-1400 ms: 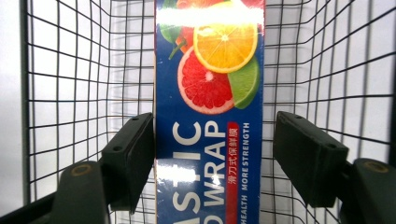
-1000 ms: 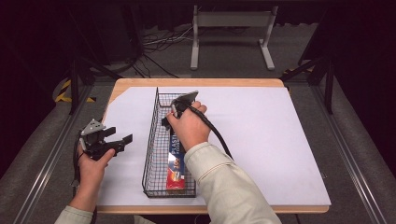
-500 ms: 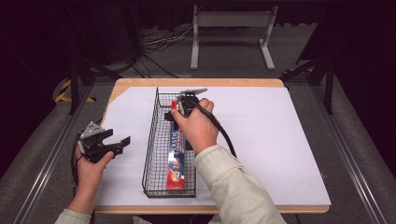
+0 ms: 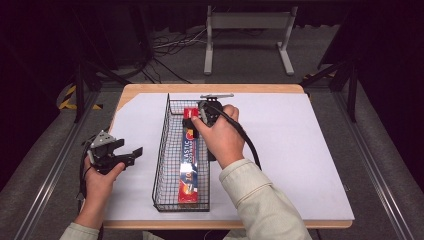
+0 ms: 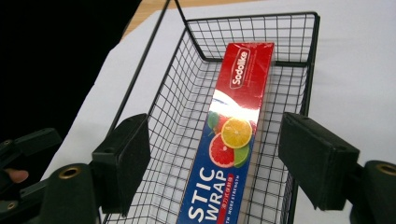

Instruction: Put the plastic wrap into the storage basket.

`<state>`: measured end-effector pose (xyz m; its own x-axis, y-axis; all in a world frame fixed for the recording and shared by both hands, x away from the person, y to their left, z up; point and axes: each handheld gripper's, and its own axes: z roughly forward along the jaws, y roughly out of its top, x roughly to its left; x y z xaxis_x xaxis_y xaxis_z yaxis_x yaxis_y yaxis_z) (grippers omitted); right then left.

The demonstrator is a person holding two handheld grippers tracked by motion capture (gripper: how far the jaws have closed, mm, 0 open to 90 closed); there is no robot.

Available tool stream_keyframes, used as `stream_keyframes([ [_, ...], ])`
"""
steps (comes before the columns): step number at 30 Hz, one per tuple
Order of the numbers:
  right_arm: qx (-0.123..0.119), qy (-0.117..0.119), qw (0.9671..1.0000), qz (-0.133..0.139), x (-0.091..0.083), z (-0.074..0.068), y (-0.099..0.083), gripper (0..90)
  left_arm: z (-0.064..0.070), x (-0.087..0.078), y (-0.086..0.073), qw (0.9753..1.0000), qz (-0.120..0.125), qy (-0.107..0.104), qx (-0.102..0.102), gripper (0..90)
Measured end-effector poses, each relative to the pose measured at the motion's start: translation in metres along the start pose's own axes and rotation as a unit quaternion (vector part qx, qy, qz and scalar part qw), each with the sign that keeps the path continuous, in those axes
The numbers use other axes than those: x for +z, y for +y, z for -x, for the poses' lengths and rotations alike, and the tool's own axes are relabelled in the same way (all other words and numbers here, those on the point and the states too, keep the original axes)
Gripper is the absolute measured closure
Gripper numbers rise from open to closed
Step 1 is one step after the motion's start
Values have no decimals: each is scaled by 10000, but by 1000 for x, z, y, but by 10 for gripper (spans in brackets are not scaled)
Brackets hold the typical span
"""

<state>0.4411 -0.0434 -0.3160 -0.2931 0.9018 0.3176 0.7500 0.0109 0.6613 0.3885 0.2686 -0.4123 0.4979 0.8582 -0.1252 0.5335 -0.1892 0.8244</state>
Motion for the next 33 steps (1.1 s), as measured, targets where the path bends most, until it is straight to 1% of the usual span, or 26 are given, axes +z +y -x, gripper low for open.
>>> stream_keyframes([
  [6, -258, 120, 9996, 75, -13, 3, 1, 250, 1, 0, 1, 10000, -15, -14, 20, 186],
  [9, -403, 137, 9990, 169, -23, 8, 1, 243, 1, 0, 1, 10000, -35, -33, 30, 185],
  [11, -423, 91, 9989, 158, -30, 14, 0, 238, 1, 2, 0, 9999, -99, -63, -2, 184],
  [12, -481, 71, 9987, 143, -33, 17, 0, 238, 1, 2, 0, 9999, -99, -63, -2, 182],
  [13, -495, 42, 9986, 153, -37, 20, -1, 238, 1, 4, -1, 9999, -161, -43, 30, 183],
  [15, -519, 41, 9985, 148, -39, 22, -2, 238, 1, 5, -1, 9998, -179, -53, 18, 182],
  [17, -518, 82, 9985, 175, -47, 31, -3, 238, 0, 4, -1, 9998, -172, -51, 12, 183],
  [24, -672, 149, 9972, 287, -65, 53, -4, 235, 0, 5, -2, 9998, -200, -59, 14, 183],
  [29, -675, 112, 9969, 377, -76, 70, -3, 233, 0, 6, -1, 9998, -194, -75, -18, 182],
  [30, -696, 93, 9968, 393, -78, 74, -3, 233, 0, 6, -1, 9998, -208, -71, 23, 182],
  [33, -766, 77, 9965, 333, -83, 84, -4, 233, 0, 6, 0, 9997, -210, -86, 42, 183],
])
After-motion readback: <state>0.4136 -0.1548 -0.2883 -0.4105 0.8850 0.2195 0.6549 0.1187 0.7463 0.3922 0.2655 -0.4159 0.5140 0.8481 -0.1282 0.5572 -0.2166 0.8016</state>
